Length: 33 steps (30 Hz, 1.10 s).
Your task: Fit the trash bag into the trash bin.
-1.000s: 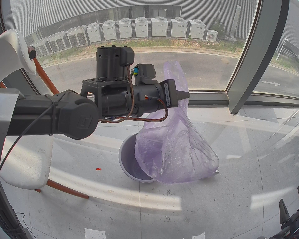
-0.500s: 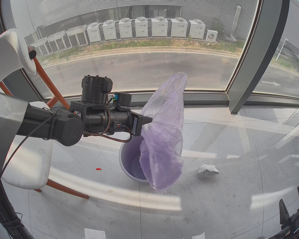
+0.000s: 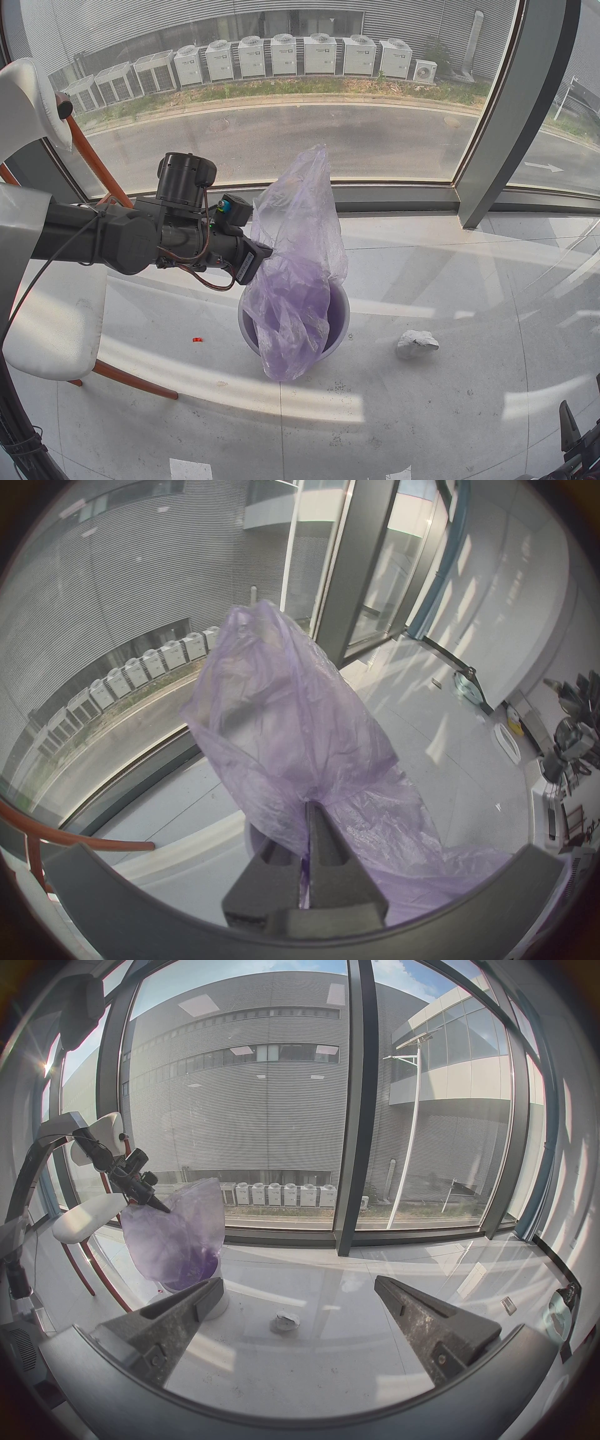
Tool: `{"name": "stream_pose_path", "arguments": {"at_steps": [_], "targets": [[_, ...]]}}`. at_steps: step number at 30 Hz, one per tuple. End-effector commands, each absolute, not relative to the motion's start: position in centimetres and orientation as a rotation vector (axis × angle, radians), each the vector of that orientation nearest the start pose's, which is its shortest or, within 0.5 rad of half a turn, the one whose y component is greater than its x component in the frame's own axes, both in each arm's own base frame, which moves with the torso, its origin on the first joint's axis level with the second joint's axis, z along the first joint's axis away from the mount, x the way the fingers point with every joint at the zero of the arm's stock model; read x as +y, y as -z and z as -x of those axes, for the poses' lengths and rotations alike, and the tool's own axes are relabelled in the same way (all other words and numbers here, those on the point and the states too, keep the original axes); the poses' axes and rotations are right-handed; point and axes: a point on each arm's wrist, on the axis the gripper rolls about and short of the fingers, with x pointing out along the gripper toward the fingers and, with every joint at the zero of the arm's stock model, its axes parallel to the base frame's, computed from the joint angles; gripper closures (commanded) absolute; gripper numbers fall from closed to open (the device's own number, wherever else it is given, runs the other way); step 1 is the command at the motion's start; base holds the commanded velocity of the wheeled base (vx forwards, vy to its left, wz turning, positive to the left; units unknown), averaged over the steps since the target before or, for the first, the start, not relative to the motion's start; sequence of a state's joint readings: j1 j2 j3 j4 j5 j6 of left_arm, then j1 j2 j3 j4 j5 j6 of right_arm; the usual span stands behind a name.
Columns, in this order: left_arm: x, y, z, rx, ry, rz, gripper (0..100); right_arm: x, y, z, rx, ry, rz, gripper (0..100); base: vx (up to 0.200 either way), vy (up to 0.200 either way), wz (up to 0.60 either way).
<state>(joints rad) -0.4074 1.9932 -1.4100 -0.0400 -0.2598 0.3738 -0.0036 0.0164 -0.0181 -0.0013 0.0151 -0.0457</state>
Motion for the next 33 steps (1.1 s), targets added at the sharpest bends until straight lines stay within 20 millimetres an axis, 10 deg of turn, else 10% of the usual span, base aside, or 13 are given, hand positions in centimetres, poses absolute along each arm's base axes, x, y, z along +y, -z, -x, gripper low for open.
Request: {"name": "stream_pose_path", "arguments": {"at_steps": [1,12,21,33], "targets": [[-17.5,-19.5,-35.7,0.394,0.782,-0.479,100,0.1,-15.4,1.8,-0.102,-0.113,0.041,0,0.0,0.0,0.0],[-18.0,-18.8,-34.9,0.352,0.848,-0.642,100,4.8,-24.4,-11.9,0.347,-0.394,-0.432,0,0.0,0.0,0.0],[-17.7,-18.7,-33.4,0.382,0.831,-0.649,100,11.6,-22.5,-21.8,0.623,-0.476,-0.441,0,0.0,0.0,0.0],[-18.8,-17.9,-31.6,0.384,0.802,-0.66,100,21.2,-19.9,-28.6,0.744,-0.555,-0.473,0,0.0,0.0,0.0]]}}
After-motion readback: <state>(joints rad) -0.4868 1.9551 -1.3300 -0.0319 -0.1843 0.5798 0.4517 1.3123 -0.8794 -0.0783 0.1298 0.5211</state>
